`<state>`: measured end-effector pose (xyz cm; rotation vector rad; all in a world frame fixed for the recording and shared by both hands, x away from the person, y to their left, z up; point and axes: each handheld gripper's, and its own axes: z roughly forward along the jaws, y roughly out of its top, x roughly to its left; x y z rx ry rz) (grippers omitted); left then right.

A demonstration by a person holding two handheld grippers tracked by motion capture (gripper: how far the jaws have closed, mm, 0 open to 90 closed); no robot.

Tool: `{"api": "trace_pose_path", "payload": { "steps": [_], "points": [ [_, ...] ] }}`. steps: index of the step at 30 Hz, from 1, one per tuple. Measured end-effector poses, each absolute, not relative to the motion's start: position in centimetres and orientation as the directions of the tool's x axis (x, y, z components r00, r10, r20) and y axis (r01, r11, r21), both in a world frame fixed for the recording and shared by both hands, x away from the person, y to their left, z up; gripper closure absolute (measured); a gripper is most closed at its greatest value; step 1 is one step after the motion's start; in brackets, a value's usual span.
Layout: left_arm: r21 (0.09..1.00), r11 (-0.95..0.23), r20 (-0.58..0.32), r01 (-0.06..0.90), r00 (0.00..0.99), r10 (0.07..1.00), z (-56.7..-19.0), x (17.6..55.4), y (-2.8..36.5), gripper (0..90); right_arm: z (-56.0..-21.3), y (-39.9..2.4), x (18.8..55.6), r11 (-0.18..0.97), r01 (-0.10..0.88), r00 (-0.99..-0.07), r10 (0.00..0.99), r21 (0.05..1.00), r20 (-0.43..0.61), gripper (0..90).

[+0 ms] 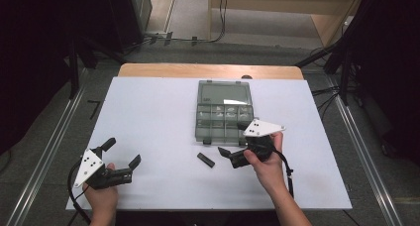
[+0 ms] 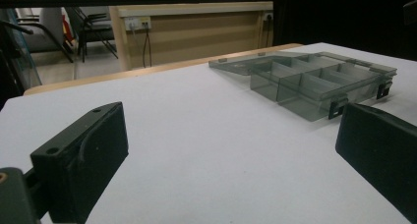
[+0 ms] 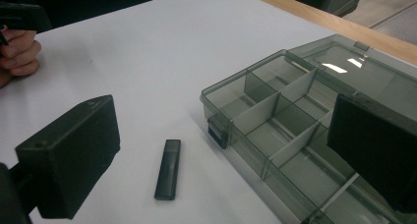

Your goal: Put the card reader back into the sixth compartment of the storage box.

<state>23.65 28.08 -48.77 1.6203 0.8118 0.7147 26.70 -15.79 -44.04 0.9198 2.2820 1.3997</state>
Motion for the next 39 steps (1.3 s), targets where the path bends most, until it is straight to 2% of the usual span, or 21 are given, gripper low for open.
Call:
{"api": "trace_pose_path", "payload": {
  "steps": [39],
  "points": [
    [0.983,-0.129,0.029,0.133,0.579,0.815,-48.8,23.7,28.1,0.0,-45.9,-12.6,27.3,0.382,0.409,-0.78,0.618,0.828,0.1,0.0]
  ]
}}
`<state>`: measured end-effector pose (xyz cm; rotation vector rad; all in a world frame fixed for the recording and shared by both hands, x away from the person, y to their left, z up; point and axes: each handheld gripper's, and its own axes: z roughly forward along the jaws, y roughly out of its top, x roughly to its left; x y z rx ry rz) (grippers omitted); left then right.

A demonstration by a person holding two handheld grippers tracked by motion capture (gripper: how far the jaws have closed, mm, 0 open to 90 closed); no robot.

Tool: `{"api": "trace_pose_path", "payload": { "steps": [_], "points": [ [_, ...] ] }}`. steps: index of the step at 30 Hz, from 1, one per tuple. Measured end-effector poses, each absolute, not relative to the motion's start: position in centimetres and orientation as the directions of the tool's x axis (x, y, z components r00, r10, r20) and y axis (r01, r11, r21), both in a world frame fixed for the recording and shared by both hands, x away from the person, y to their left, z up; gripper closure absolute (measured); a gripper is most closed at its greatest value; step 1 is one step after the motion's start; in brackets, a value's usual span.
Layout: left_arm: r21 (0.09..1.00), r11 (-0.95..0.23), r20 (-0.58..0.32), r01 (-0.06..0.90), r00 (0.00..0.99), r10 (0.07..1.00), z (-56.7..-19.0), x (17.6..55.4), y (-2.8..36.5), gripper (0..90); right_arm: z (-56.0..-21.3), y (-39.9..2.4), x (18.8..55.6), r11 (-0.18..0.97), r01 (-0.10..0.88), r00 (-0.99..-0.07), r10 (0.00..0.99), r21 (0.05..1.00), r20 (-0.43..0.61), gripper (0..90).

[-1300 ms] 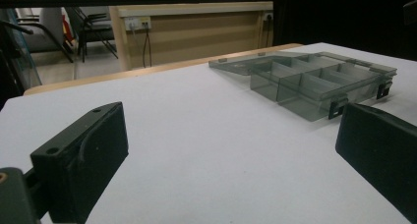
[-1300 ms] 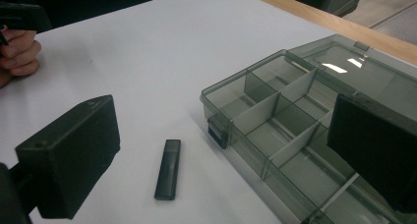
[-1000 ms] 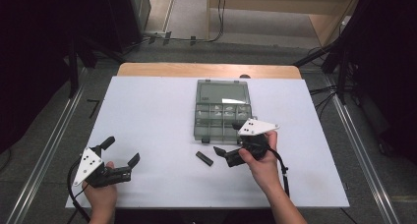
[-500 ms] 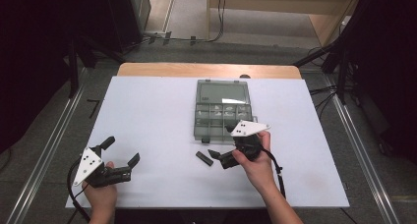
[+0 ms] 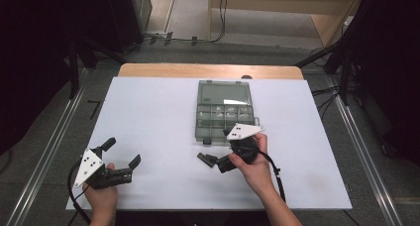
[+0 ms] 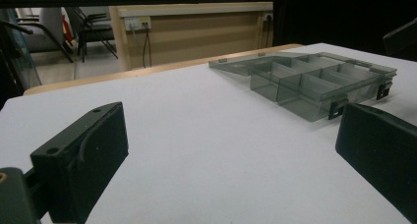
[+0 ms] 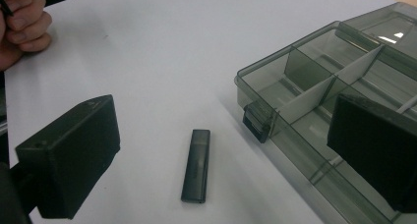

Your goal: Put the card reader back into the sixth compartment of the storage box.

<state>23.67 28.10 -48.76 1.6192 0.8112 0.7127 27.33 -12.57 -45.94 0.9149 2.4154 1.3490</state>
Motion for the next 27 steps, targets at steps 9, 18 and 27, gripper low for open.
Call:
{"api": "trace_pose_path", "payload": {
  "steps": [9,18,27],
  "points": [
    [0.983,-0.128,0.027,0.133,0.58,0.814,-48.8,23.7,28.1,0.0,-46.6,-11.8,27.4,0.411,0.428,-0.783,0.614,0.805,0.103,0.0],
    [0.983,-0.128,0.027,0.133,0.58,0.814,-48.8,23.7,28.1,0.0,-47.3,-11.3,27.4,0.431,0.445,-0.779,0.619,0.785,0.101,0.0],
    [0.983,-0.129,0.028,0.133,0.58,0.814,-48.8,23.7,28.1,0.0,-48.0,-10.5,27.3,0.465,0.468,-0.776,0.623,0.752,0.098,0.0]
  ]
}}
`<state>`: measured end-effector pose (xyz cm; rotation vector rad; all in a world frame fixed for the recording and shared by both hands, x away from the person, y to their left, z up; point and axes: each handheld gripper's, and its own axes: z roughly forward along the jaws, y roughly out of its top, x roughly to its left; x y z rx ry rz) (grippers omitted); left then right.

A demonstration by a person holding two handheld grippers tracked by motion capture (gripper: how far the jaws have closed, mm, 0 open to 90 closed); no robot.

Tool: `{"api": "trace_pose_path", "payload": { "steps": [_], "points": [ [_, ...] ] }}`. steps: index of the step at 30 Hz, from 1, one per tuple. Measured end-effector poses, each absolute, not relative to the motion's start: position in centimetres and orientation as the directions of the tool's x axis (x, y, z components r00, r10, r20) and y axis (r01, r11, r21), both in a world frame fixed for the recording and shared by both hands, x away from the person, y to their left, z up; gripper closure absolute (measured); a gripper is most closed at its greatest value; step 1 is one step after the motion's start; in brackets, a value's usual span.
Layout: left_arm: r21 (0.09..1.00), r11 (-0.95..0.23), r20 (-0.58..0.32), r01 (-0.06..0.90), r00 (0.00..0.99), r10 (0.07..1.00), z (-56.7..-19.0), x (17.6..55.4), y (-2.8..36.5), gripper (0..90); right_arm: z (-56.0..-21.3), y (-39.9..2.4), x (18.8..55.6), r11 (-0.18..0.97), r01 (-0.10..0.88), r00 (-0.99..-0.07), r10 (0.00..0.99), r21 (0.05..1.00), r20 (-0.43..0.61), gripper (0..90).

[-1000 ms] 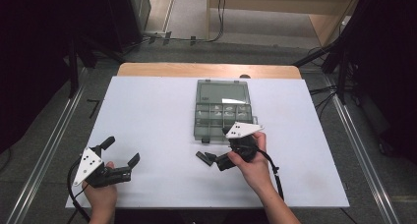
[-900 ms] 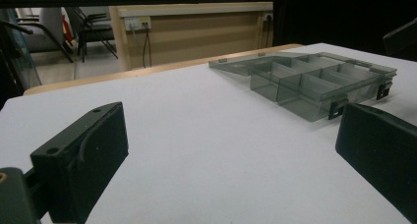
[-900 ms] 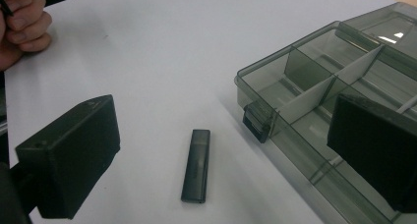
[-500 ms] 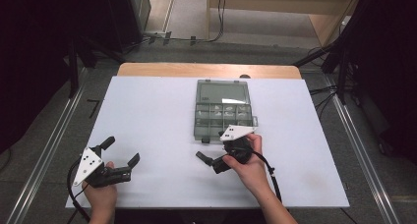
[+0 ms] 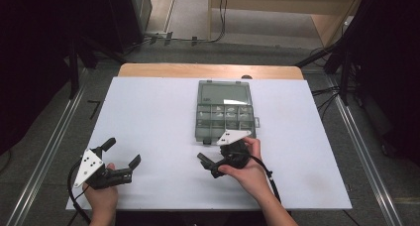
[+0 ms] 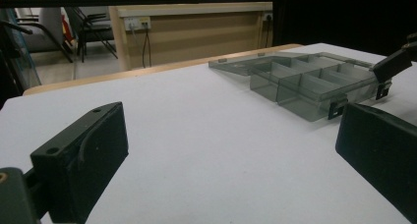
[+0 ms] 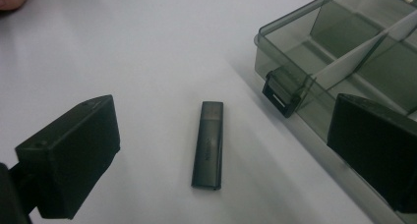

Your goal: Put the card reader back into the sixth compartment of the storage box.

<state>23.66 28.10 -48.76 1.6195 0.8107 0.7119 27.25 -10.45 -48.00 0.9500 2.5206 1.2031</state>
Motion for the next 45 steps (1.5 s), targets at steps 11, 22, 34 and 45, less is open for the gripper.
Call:
{"api": "trace_pose_path", "payload": {
  "steps": [11,22,34,45],
  "points": [
    [0.983,-0.129,0.028,0.133,0.58,0.814,-48.8,23.7,28.1,0.0,-48.9,-10.3,27.0,0.459,0.486,-0.768,0.631,0.743,0.112,18.0],
    [0.983,-0.129,0.028,0.133,0.58,0.814,-48.8,23.7,28.1,0.0,-49.8,-9.4,26.9,0.511,0.514,-0.762,0.641,0.689,0.093,37.9],
    [0.983,-0.13,0.029,0.133,0.58,0.814,-48.8,23.7,28.1,0.0,-50.2,-9.4,27.0,0.526,0.521,-0.781,0.612,0.673,0.127,63.6],
    [0.983,-0.129,0.028,0.134,0.579,0.815,-48.8,23.7,28.1,0.0,-50.7,-9.1,26.9,0.544,0.525,-0.764,0.64,0.654,0.081,71.2]
  ]
}}
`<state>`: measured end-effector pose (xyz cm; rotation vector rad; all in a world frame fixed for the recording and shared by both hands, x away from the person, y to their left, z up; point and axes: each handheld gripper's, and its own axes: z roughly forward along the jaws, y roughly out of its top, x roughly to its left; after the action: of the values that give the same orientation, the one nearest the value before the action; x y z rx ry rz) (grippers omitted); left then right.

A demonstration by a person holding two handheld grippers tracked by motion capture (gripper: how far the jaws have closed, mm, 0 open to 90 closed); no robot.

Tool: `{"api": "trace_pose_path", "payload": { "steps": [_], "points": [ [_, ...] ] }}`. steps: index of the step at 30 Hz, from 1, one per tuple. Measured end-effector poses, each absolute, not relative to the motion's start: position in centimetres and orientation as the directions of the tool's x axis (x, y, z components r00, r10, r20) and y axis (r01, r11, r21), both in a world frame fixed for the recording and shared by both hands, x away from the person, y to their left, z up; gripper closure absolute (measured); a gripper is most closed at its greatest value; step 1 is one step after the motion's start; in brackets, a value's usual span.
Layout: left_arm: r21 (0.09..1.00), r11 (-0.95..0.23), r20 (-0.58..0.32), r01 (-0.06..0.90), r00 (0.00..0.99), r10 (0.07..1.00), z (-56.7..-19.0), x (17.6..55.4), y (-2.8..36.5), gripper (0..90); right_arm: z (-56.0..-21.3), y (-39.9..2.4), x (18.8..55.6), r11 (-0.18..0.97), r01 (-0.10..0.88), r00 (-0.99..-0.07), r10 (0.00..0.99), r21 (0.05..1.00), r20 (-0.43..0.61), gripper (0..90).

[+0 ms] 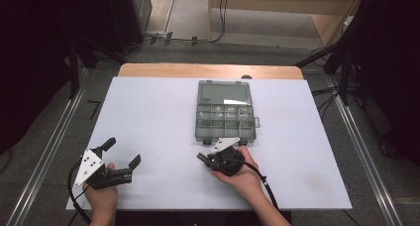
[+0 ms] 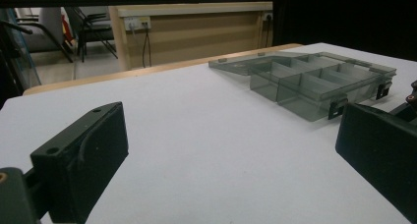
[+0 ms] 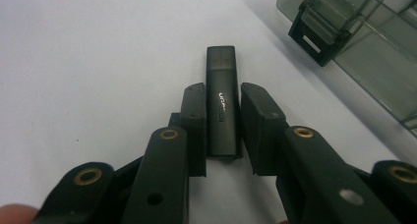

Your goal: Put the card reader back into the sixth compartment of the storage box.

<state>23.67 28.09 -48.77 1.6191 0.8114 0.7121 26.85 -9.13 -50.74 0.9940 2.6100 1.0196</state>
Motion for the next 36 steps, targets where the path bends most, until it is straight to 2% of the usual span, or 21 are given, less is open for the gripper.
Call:
{"api": "trace_pose_path", "payload": {
  "steps": [36],
  "points": [
    [0.983,-0.13,0.029,0.133,0.58,0.814,-48.8,23.7,28.1,0.0,-48.9,-10.4,27.2,0.48,0.52,-0.756,0.643,0.706,0.12,71.3]
  ]
}}
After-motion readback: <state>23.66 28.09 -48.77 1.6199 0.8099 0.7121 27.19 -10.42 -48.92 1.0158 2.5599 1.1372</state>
